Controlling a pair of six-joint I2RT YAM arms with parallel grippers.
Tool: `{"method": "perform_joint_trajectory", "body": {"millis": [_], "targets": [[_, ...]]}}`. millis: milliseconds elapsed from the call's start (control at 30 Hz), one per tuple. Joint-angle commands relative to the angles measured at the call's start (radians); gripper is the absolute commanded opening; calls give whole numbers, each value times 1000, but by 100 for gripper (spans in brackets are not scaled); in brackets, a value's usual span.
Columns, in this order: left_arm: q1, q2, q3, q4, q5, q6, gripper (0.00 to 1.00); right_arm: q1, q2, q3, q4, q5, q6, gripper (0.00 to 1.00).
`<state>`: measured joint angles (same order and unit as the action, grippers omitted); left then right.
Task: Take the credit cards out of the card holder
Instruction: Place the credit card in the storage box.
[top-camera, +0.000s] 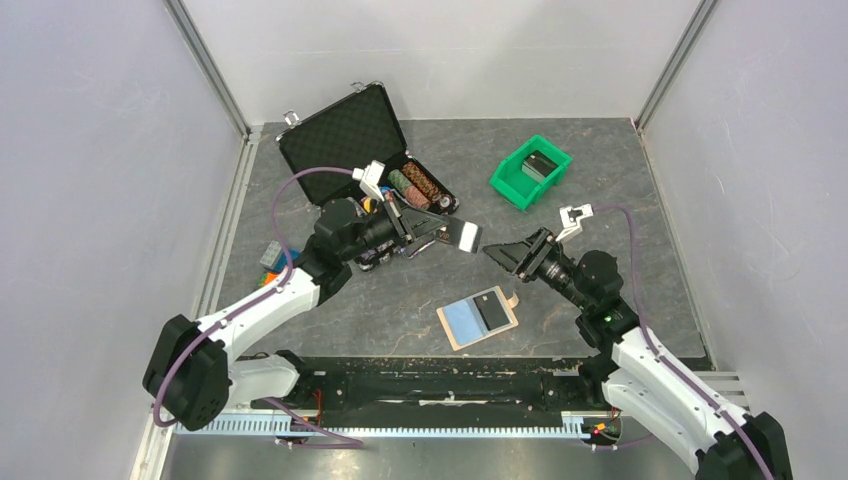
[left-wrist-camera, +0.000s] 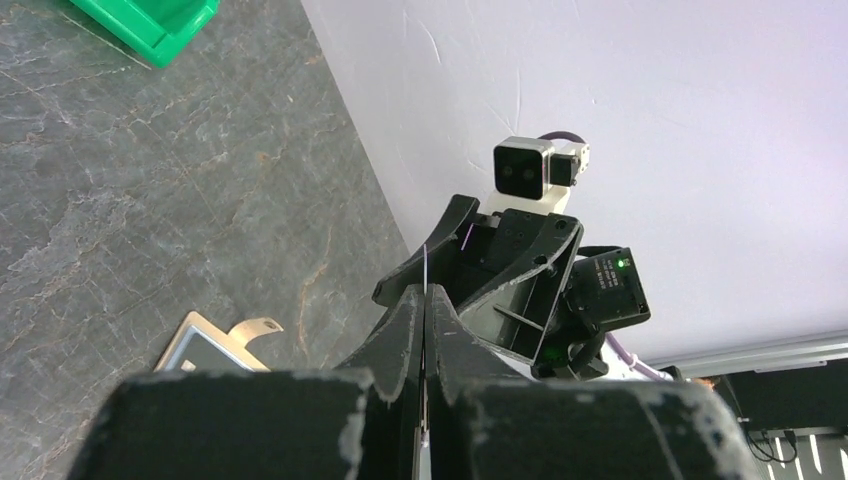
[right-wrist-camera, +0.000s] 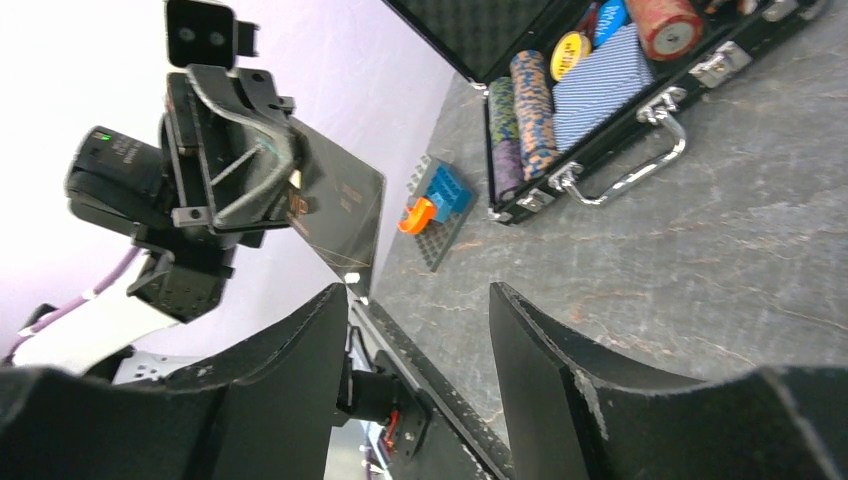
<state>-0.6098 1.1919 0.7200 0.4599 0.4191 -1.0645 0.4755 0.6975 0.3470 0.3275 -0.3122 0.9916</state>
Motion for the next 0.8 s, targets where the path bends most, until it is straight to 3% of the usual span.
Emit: {"method": "perform_joint_trajectory", "body": {"millis": [0,167,467,767], "targets": [[1,-13,-15,107,-29,-77,2,-2,40,-6,202,-58,52,56],[1,-7,-19,127,-27,-87,2,-1,88,-47,357,-94,128,52],[1,4,-54,174,-33,-108,2,3,136,-53,420,-115,144,41],[1,8,-83,208,-34,-118,2,25,195,-54,482,-110,163,15]]}}
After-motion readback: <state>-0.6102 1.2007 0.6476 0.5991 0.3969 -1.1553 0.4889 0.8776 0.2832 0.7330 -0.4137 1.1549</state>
